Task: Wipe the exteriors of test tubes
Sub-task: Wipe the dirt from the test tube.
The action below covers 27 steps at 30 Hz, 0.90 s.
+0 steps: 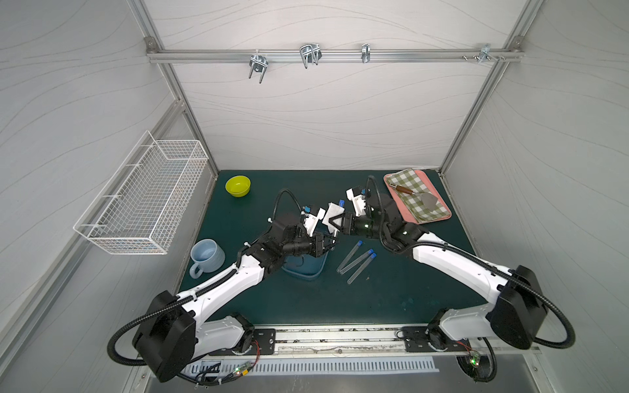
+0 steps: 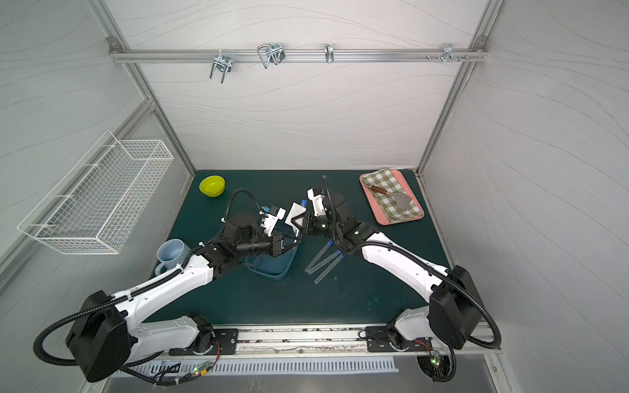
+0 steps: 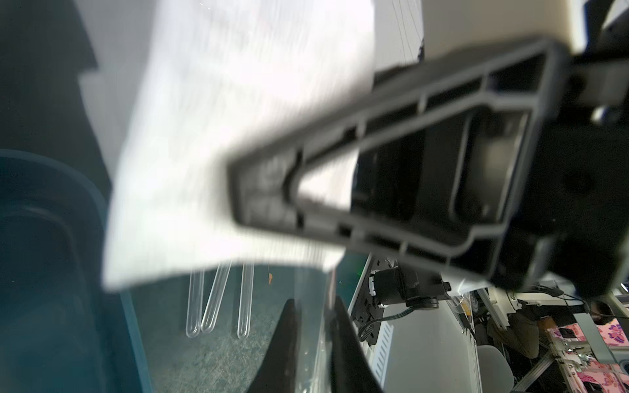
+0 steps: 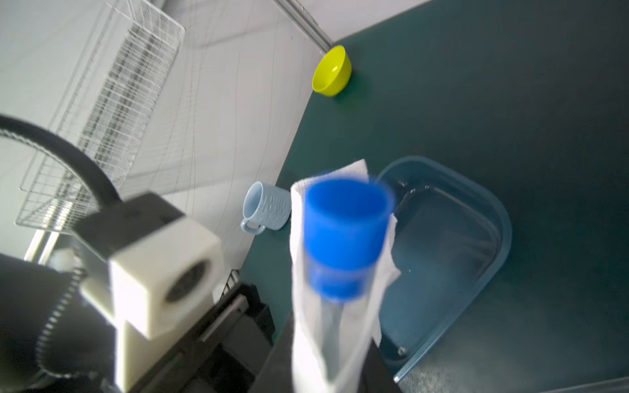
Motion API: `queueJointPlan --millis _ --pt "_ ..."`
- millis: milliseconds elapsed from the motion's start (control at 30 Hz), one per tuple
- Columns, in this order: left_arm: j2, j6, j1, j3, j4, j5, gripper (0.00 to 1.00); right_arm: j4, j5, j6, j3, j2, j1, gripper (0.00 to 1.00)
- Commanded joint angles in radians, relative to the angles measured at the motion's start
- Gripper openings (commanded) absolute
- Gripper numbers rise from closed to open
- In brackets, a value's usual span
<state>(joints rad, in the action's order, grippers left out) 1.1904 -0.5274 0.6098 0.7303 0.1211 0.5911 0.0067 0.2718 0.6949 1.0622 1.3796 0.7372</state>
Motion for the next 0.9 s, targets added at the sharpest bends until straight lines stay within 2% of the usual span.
queueJointPlan --millis 0,233,567,700,867 --pt "-0.028 -0.003 -0.001 0.01 0.06 0.01 0.14 -0.013 0.053 -0.052 0.058 0.032 -0.046 0.22" --pt "-0.031 -0.006 -0.001 0.017 0.061 0.009 0.14 -0.016 0.145 -0.093 0.037 0.026 -0.05 0.22" --pt "-0.034 -0.007 -0.002 0.032 0.059 0.003 0.14 0.043 0.136 -0.038 -0.102 -0.023 0.058 0.22" --pt "-0.035 -0.006 -0.001 0.034 0.057 0.005 0.14 0.052 0.133 -0.033 -0.107 -0.033 0.043 0.22" --pt "-0.028 -0.008 -0.001 0.032 0.056 0.017 0.14 0.066 0.207 -0.044 -0.048 -0.018 -0.048 0.23"
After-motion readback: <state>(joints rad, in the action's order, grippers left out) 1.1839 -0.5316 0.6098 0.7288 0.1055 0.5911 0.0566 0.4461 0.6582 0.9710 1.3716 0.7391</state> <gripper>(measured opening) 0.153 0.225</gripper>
